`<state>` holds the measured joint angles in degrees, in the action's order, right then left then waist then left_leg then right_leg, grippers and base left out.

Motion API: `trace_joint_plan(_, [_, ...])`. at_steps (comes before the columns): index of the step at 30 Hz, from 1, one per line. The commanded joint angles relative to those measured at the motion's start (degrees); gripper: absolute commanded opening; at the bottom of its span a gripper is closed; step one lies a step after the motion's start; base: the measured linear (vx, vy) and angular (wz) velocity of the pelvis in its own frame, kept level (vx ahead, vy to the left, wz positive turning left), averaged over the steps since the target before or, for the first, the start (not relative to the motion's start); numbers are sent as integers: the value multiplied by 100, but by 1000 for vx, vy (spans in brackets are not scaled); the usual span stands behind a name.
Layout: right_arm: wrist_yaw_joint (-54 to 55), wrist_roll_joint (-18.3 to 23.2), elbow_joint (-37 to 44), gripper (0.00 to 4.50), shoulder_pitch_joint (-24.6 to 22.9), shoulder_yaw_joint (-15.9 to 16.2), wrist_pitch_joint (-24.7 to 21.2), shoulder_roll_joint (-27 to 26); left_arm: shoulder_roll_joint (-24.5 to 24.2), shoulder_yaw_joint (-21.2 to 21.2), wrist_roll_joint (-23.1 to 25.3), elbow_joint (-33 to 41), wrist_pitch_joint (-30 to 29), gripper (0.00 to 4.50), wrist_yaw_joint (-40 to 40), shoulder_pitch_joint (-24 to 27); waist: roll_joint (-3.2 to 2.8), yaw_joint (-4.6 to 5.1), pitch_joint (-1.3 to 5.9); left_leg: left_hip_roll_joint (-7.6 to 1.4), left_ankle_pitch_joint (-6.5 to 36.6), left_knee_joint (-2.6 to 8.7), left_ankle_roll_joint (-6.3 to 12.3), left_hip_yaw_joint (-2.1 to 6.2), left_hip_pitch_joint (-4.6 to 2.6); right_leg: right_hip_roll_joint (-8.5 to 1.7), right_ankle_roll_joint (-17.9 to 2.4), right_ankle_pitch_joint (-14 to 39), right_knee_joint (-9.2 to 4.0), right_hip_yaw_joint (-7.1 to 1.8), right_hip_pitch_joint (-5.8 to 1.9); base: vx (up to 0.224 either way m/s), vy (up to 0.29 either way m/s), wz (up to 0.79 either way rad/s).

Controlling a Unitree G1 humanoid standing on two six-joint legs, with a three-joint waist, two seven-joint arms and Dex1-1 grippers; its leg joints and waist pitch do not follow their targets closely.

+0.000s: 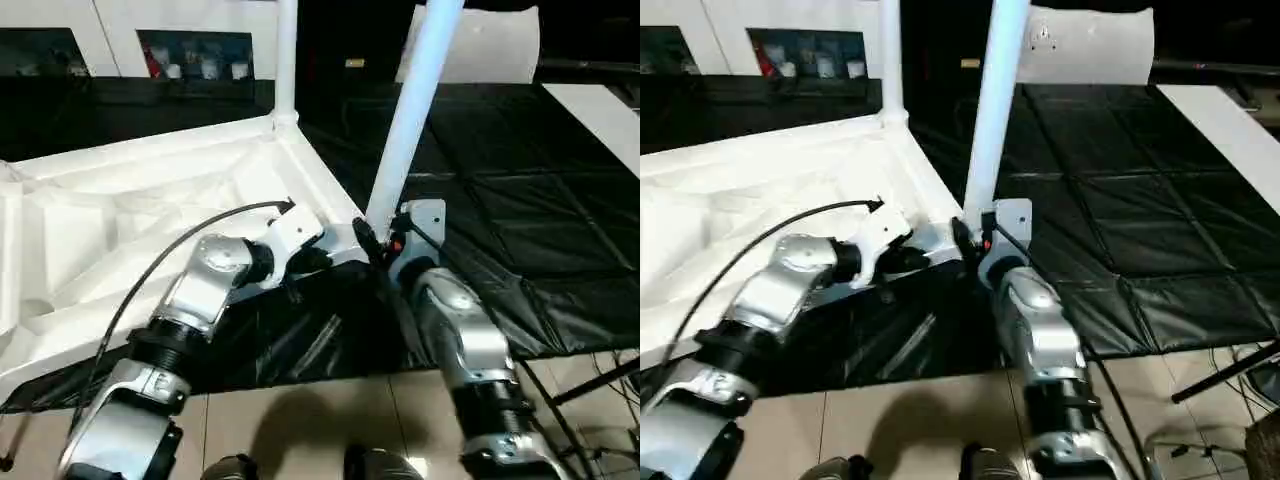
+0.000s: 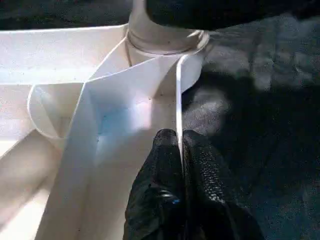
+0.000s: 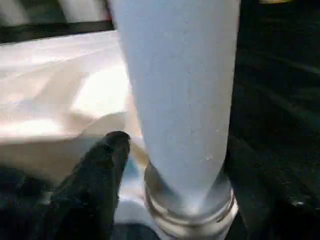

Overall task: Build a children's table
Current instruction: Rotate leg to tighten

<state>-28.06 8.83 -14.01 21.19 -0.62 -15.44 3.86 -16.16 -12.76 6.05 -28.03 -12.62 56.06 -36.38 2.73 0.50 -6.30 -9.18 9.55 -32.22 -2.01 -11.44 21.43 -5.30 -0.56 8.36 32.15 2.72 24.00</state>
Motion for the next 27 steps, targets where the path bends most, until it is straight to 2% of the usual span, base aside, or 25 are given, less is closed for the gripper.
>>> trace_joint_plan(1, [-690,210,226,359,-73,242,0,146,-2,-171,-158,-139,340,0,410,90,70,-44,360,-354,1562,372,500,134,-73,-353,-923,2126,-399,-279,-213,34,-59,3])
trace_joint_plan(2, [-853,236,269,379,-105,245,0,269,-53,-187,-152,-156,374,0,496,93,60,-59,370,-356,1415,365,524,133,-55,-355,-940,2107,-374,-275,-217,34,-59,3])
trace_joint_plan(5, [-1701,462,429,390,-206,155,-40,867,-331,-314,-103,-316,796,0,961,76,58,-117,401,-374,1039,341,594,114,-51,-315,-1047,1653,-307,-258,-250,10,-19,0])
trace_joint_plan(6, [-1934,526,458,415,-213,124,-73,1040,-405,-348,-114,-362,947,0,1134,67,70,-121,398,-353,1028,324,658,108,-39,-293,-1082,1546,-294,-251,-248,0,0,0])
trace_joint_plan(7, [-2066,567,470,415,-213,112,-94,1143,-448,-371,-135,-391,1038,0,1238,59,89,-117,402,-353,1000,319,669,104,-32,-300,-1103,1495,-276,-256,-262,0,0,0])
trace_joint_plan(10, [-2535,674,446,435,-185,145,-54,1504,-543,-399,-272,-488,1191,0,1625,21,69,-123,421,-359,810,290,714,100,-36,-291,-1302,1177,-221,-242,-259,0,0,0])
trace_joint_plan(11, [-2787,684,406,435,-157,187,22,1677,-593,-420,-324,-551,1286,0,1848,-9,80,-120,429,-354,814,278,741,94,-35,-286,-1344,1148,-212,-239,-267,0,0,0])
trace_joint_plan(14, [-3394,683,257,435,-51,280,275,1972,-751,-571,-313,-708,1544,0,2407,-122,60,-154,429,-369,858,266,754,97,-40,-291,-1386,1247,-213,-231,-253,0,0,0])
trace_joint_plan(16, [-3544,719,214,435,-14,309,299,2037,-776,-596,-314,-758,1593,0,2509,-161,65,-167,407,-380,1003,274,692,96,-48,-296,-1362,1443,-235,-231,-238,0,0,0])
trace_joint_plan(17, [-3904,691,21,435,116,437,453,2187,-827,-681,-283,-897,1753,0,2739,-282,61,-192,405,-393,1168,280,611,105,-69,-303,-1315,1719,-260,-223,-218,0,0,0])
trace_joint_plan(21, [-4201,620,-210,435,260,567,618,2271,-873,-759,-248,-1027,1855,0,2953,-393,65,-243,400,-411,1261,290,460,115,-70,-321,-1213,2005,-272,-225,-216,0,0,0])
trace_joint_plan(22, [-4384,659,-266,420,311,624,593,2296,-876,-780,-251,-1073,1887,0,3051,-431,59,-251,404,-418,1264,289,445,114,-75,-323,-1213,1997,-270,-225,-211,0,0,0])
trace_joint_plan(25, [-4687,701,-377,391,408,731,612,2330,-875,-829,-269,-1147,1982,0,3243,-491,96,-282,420,-419,1177,279,467,103,-62,-316,-1258,1788,-238,-219,-230,0,0,0])
trace_joint_plan(27, [-4836,659,-521,373,509,814,661,2335,-876,-873,-278,-1173,2038,0,3360,-522,87,-304,436,-422,1054,264,503,97,-61,-322,-1315,1630,-214,-216,-233,0,0,0])
